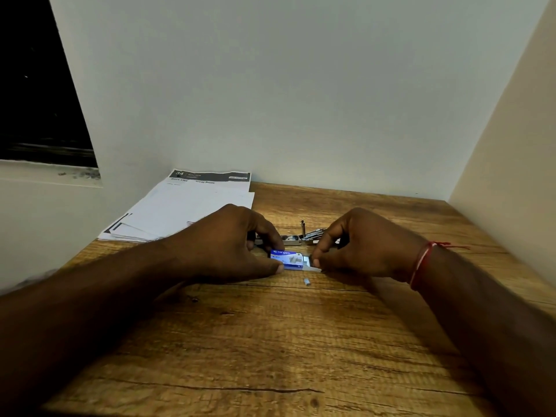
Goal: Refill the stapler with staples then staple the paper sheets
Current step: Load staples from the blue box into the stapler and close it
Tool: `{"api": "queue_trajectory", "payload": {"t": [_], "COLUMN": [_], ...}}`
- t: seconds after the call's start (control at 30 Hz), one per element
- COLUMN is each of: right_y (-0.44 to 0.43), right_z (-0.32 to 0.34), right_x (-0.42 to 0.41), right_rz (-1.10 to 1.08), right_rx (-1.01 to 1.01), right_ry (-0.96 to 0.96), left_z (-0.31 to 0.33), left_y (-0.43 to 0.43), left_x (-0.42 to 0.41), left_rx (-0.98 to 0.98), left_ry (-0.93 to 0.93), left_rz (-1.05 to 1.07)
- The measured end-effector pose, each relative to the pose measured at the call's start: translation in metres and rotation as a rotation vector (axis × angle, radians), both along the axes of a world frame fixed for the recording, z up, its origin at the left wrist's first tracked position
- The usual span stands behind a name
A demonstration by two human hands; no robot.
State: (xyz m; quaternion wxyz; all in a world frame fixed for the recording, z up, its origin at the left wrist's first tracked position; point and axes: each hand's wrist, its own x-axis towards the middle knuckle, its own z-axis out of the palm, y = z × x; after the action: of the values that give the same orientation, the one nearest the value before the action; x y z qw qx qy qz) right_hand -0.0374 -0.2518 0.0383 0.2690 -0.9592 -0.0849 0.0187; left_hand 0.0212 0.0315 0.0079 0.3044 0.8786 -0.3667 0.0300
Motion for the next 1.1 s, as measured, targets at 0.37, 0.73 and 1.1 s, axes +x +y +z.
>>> {"api": "queue_trajectory", "payload": {"t": [0.37, 0.73, 1.1], "right_y": [0.004, 0.007, 0.024], "right_z": [0.001, 0.005, -0.012], "right_x": [-0.003, -0.009, -0.009], "right_rz": [0.038, 0.039, 0.165], "right_rx": [-0.068, 0.033, 0.572], "right_ry": [-0.003, -0.074, -0.301], "left_z": [-0.001, -0.001, -0.002], "left_y": [0.001, 0.001, -0.016], "left_x": [-0.002, -0.007, -0.019], "left_rx": [0.027, -0.033, -0.467], "left_ry": [-0.037, -0.088, 0.072], "left_rz": [0.005, 0.059, -0.019]}}
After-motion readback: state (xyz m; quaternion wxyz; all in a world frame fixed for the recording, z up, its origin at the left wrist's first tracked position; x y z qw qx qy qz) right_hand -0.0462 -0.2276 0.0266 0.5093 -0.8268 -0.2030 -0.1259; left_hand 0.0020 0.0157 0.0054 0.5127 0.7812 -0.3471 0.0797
